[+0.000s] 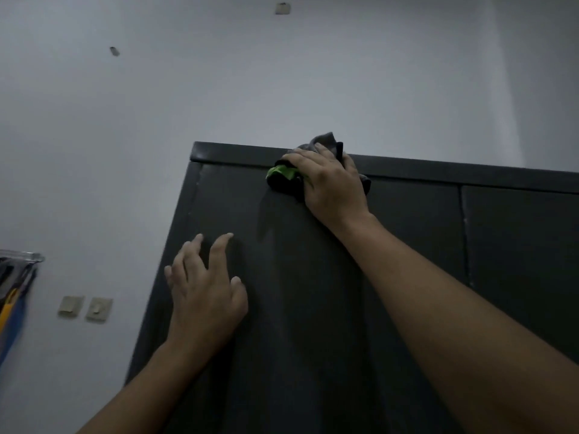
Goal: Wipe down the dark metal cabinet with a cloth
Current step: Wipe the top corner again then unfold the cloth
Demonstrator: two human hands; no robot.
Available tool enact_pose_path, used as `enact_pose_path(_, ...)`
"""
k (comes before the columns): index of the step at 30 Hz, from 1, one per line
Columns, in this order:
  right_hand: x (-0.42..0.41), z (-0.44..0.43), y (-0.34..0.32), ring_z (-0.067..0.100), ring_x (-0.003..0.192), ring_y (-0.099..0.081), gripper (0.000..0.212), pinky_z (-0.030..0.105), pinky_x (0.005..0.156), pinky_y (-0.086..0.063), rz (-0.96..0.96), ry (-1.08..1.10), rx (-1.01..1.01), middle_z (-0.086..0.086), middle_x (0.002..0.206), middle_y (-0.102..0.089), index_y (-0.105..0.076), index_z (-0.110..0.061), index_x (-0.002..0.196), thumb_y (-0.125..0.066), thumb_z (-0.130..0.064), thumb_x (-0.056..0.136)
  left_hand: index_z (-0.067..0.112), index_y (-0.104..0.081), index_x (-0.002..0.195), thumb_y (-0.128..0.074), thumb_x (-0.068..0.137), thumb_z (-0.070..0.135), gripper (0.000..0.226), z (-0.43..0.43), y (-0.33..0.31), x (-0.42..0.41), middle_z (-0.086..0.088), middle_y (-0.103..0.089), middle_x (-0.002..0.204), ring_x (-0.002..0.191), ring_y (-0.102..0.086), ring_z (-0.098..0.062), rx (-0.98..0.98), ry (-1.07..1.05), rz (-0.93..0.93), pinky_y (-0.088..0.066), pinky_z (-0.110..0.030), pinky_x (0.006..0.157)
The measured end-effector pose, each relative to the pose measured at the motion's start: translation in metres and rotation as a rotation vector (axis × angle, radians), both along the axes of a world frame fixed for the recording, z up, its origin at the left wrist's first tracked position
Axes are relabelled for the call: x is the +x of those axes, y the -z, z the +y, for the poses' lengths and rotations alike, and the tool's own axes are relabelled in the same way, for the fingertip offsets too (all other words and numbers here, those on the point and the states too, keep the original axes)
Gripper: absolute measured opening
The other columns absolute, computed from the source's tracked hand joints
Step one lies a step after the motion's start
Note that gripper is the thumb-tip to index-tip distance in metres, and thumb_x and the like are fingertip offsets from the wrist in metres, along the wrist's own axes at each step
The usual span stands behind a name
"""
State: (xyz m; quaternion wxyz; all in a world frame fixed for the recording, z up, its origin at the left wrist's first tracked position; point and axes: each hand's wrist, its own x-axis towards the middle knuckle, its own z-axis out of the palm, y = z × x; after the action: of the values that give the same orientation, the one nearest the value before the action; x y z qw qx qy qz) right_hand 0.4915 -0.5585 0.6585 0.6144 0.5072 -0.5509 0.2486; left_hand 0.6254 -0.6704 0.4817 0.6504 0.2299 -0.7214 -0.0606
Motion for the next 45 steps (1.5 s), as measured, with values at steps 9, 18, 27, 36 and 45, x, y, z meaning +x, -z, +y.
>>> enact_pose_path(9,-0.091,0.131,0.000,0.011,0.149,-0.027,0.053,0.056,0.119,-0.018,-0.174,0.134,-0.139,-0.016,0.155,-0.041,-0.038,-0.040,0.149,-0.045,-0.034,0.097,0.027,-0.048,0.131,-0.056,0.081,0.026,0.050,0.087,-0.043,-0.063,0.008,-0.041,0.124,0.126,-0.028,-0.016,-0.270,0.265,-0.009,-0.027,-0.032,0.105)
enact_pose_path(18,-0.098,0.188,-0.007,0.031,0.145,-0.034,0.056,0.046,0.120,-0.025,-0.368,-0.072,0.280,0.009,0.161,-0.032,-0.024,-0.033,0.157,-0.039,-0.026,0.103,0.013,-0.049,0.133,-0.040,0.102,0.027,0.035,0.217,-0.135,-0.133,-0.003,-0.058,0.121,0.106,-0.053,-0.017,-0.235,0.500,0.090,-0.042,-0.014,0.082)
enact_pose_path(27,-0.190,0.307,0.022,0.012,0.147,-0.031,0.068,0.047,0.123,-0.014,-0.106,-0.062,0.283,-0.010,0.143,-0.056,-0.051,-0.039,0.140,-0.047,-0.005,0.082,0.012,-0.023,0.155,-0.038,0.103,0.035,0.059,0.263,-0.146,-0.222,-0.029,-0.004,0.160,0.143,-0.014,-0.047,-0.081,-0.025,0.056,-0.019,-0.058,0.113)
enact_pose_path(36,-0.330,0.457,0.073,-0.001,0.151,0.007,0.055,0.049,0.124,0.004,-0.298,0.221,0.110,-0.028,0.162,0.000,-0.016,-0.061,0.148,-0.026,-0.062,0.094,0.011,-0.045,0.145,-0.047,0.092,0.036,0.058,0.326,-0.161,-0.290,-0.015,-0.041,0.151,0.127,-0.041,-0.042,-0.379,-0.042,0.130,-0.035,-0.053,0.102)
enact_pose_path(45,-0.368,0.505,0.092,0.014,0.148,-0.024,0.042,0.043,0.120,-0.023,-0.371,-0.118,-0.219,-0.010,0.155,-0.039,-0.054,-0.035,0.136,-0.054,-0.022,0.097,0.013,-0.036,0.150,-0.047,0.097,0.034,0.059,0.415,-0.173,-0.358,-0.007,-0.043,0.152,0.134,-0.040,-0.031,-0.621,0.082,-0.013,-0.029,-0.043,0.108)
